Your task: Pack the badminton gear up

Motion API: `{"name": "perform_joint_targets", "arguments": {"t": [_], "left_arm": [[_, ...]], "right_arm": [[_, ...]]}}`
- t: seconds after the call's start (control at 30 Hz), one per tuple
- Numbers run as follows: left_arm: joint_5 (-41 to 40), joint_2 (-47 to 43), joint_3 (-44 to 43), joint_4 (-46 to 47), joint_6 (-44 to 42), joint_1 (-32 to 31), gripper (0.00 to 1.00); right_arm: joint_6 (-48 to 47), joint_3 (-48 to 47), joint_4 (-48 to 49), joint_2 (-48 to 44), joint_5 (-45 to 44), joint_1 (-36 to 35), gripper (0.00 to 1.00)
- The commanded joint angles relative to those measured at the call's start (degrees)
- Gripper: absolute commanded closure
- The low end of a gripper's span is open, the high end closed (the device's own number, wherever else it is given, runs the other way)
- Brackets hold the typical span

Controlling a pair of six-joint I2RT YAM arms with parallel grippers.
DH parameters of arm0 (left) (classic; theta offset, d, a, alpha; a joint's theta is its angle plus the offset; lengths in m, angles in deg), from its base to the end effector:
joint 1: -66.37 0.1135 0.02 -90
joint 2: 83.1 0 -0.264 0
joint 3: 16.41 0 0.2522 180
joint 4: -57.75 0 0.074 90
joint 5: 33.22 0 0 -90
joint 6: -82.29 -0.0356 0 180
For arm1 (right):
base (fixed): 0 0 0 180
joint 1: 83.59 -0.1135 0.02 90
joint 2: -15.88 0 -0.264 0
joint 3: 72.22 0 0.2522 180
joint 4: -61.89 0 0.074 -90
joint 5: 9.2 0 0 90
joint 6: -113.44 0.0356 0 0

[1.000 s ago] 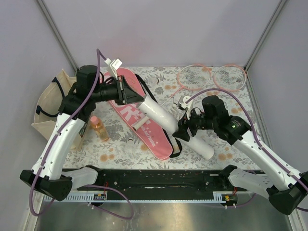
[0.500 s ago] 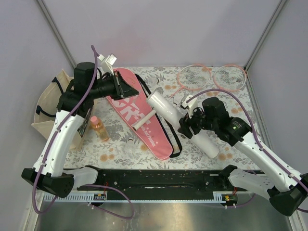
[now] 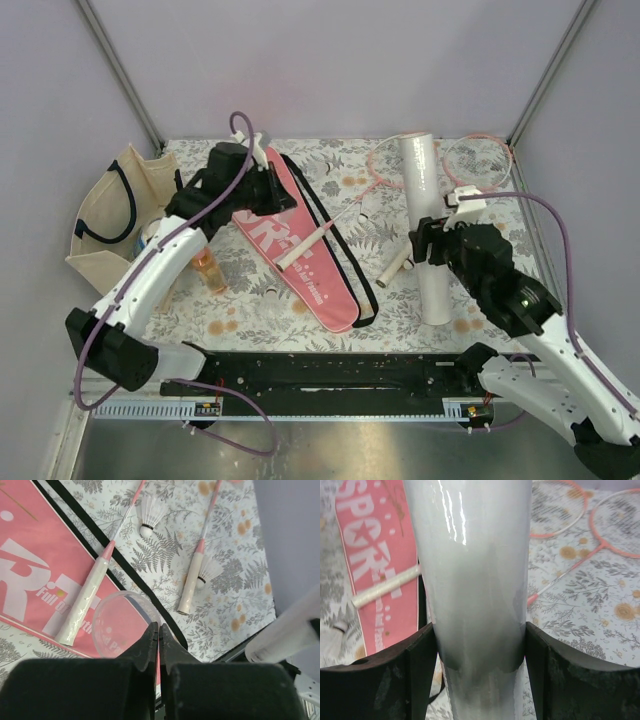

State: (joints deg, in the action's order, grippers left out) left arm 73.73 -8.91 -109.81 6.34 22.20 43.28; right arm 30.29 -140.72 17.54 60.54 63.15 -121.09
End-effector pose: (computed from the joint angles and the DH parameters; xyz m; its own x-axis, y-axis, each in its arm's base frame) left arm 0.2514 -0.1184 0.3929 -0.7251 -0.2094 -0.6560 0.2775 0.7831 -0.5566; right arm 0.1367 0.0913 0.3632 -0.3183 -0.1010 -0.9426 -0.3191 0.9477 0.0062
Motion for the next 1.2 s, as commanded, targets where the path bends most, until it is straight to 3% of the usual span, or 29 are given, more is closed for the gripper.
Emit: {"name": "perform_joint_targets", "arguments": {"t": [0.0, 0.2, 0.37, 0.7, 0.93, 1.03, 1.17], "left_arm": [[-11.39, 4.10, 2.72, 8.81, 3.04, -6.16, 1.00], [-18.27, 15.52, 1.68, 14.35, 6.12, -14.69, 1.00], [-28.27, 27.21, -6.83, 13.66, 3.40, -24.18, 1.00], [-28.20, 44.19, -16.69, 17.53, 5.07, -28.32, 1.00], [-26.01, 47.36, -15.02, 22.09, 4.45, -28.15, 0.77], [-24.51, 46.14, -14.50, 21.83, 4.19, -28.15, 0.52], [-23.63, 38.16, -9.76, 24.46, 2.00, -28.24, 0.31]], "right_arm": [[5.36, 2.35, 9.40, -7.38, -10.82, -0.30, 0.39], [5.80, 3.93, 11.51, -13.45, -15.75, -0.30, 0.39], [5.36, 4.73, 12.48, -15.66, -18.12, -0.30, 0.39], [5.01, 7.10, 13.89, -16.72, -18.38, -0.30, 0.39], [4.66, 7.02, 13.54, -17.07, -19.00, -0.30, 0.38], [4.66, 6.58, 12.93, -16.89, -18.47, -0.30, 0.38], [7.20, 5.61, 10.03, -16.63, -16.64, -0.21, 0.38]]}}
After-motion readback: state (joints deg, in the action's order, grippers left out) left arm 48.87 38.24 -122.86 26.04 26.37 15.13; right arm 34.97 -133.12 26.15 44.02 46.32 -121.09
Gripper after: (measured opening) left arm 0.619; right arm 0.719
